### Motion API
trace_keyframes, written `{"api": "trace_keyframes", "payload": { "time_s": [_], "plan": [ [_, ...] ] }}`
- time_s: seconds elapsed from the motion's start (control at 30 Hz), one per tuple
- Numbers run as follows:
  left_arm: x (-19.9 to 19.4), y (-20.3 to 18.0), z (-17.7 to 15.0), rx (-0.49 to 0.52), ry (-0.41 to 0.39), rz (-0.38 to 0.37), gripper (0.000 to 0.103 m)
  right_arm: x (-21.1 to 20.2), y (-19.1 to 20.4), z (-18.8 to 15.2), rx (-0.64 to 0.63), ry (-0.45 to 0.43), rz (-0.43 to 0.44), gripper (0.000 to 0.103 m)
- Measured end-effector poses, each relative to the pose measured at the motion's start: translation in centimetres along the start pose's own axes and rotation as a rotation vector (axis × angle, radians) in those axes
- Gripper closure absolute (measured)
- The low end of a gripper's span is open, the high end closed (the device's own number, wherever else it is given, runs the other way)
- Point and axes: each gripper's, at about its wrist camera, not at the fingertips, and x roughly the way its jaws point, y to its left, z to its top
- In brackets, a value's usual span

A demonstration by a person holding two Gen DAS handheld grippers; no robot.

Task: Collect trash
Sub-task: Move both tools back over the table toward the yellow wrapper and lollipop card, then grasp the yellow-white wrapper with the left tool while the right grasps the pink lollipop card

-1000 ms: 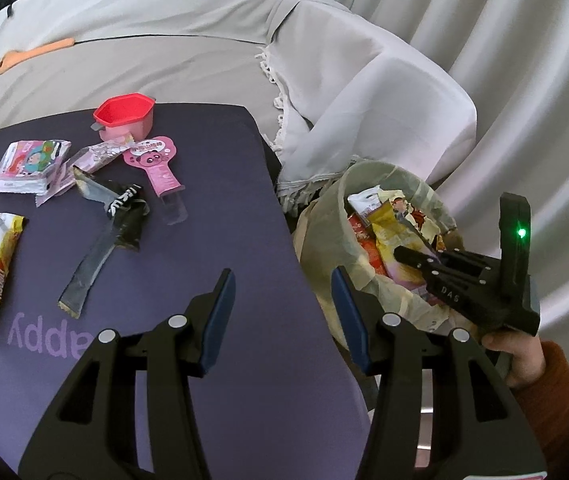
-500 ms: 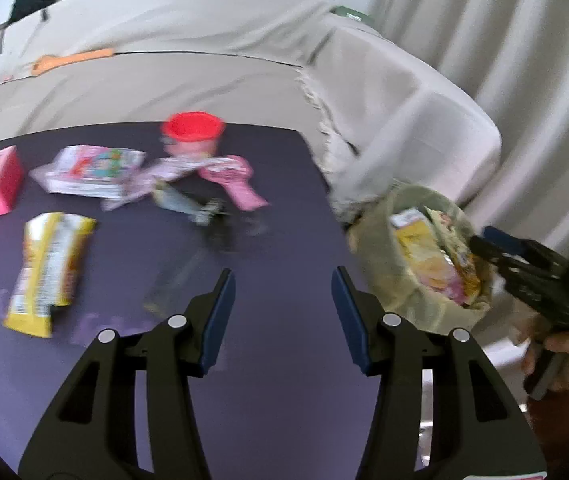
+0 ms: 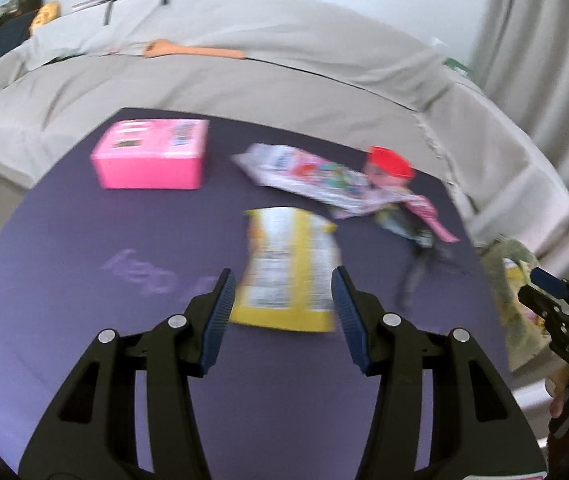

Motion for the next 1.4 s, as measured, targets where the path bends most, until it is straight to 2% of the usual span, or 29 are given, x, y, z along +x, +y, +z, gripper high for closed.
{"api": "trace_keyframes", "payload": {
  "time_s": [0.17, 0.3, 0.43, 0.6, 0.8, 1.0, 1.2, 1.4],
  "plan": [
    [0.1, 4.1, 0.0, -0.047, 0.013, 0.020, 0.055, 2.1, 3.8, 1.4, -0.048, 0.025, 0.040, 0.058],
    [0.8, 5.2, -0.1, -0.066, 0.049, -0.036, 0.055, 3.7, 4.6, 1.8, -0.033, 0.051, 0.065, 0.058],
    [2.1, 4.6, 0.1, -0.068, 0.096, -0.110, 0.055, 5.0, 4.3, 1.8, 0.006, 0.071, 0.077, 0.058],
    [3.8, 2.0, 0.8, -0.029, 0.118, -0.149, 0.055, 5.1, 2.6, 2.0, 0.060, 0.055, 0.066, 0.058],
    [6.0, -0.9, 1.6, 0.063, 0.115, -0.067, 0.055, 4.8, 0.7, 1.7, 0.102, 0.052, 0.055, 0.058],
    [7.1, -1.6, 2.1, 0.079, 0.124, -0.026, 0.055, 4.8, 0.1, 1.7, 0.100, 0.038, 0.062, 0.058],
    [6.1, 0.6, 2.1, 0.069, 0.112, 0.014, 0.055, 6.6, -0.4, 3.3, 0.072, 0.022, 0.055, 0.058],
    [4.8, 3.4, 2.4, 0.057, 0.091, -0.004, 0.055, 9.8, -2.1, 5.3, 0.148, 0.053, 0.109, 0.058]
  ]
}}
